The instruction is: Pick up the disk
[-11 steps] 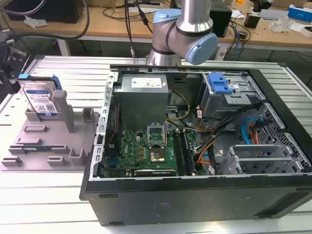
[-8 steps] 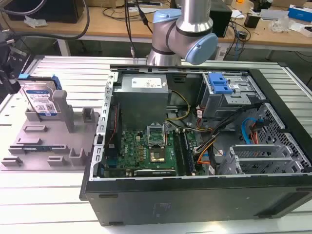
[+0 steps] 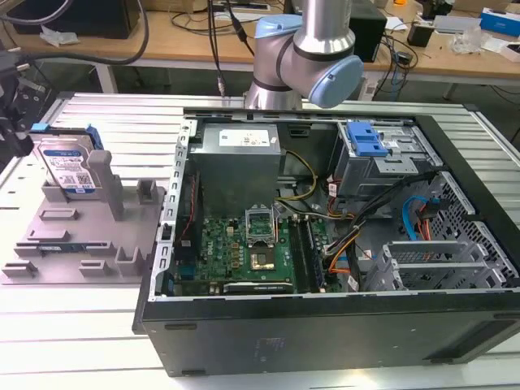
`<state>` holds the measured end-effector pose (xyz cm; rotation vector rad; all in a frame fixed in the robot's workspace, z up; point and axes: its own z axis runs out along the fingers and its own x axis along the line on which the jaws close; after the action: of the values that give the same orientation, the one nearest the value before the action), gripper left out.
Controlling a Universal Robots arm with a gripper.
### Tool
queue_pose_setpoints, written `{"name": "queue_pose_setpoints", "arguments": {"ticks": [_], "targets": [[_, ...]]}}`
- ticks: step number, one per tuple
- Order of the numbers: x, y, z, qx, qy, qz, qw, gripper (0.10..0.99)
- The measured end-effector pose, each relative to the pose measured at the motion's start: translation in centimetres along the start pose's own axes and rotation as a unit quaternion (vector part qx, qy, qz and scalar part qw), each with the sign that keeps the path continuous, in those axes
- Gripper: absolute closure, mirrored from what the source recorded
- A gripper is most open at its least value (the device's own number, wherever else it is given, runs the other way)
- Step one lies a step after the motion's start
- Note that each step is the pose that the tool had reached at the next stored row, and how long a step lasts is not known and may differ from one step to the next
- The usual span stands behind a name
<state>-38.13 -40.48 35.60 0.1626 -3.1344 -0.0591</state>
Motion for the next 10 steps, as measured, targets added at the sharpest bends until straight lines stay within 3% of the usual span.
{"name": "queue_pose_setpoints", "arguments": {"ticks": [4,5,10], "targets": [[0.00,-0.01,0.14,0.0001,0.0016,-0.041,0.9992,0.980],[0.00,-0.01,0.21,0.0000,0.0023,-0.059,0.9982,0.980],[0.00,-0.01,0.23,0.0001,0.0051,-0.136,0.9908,0.980]]}}
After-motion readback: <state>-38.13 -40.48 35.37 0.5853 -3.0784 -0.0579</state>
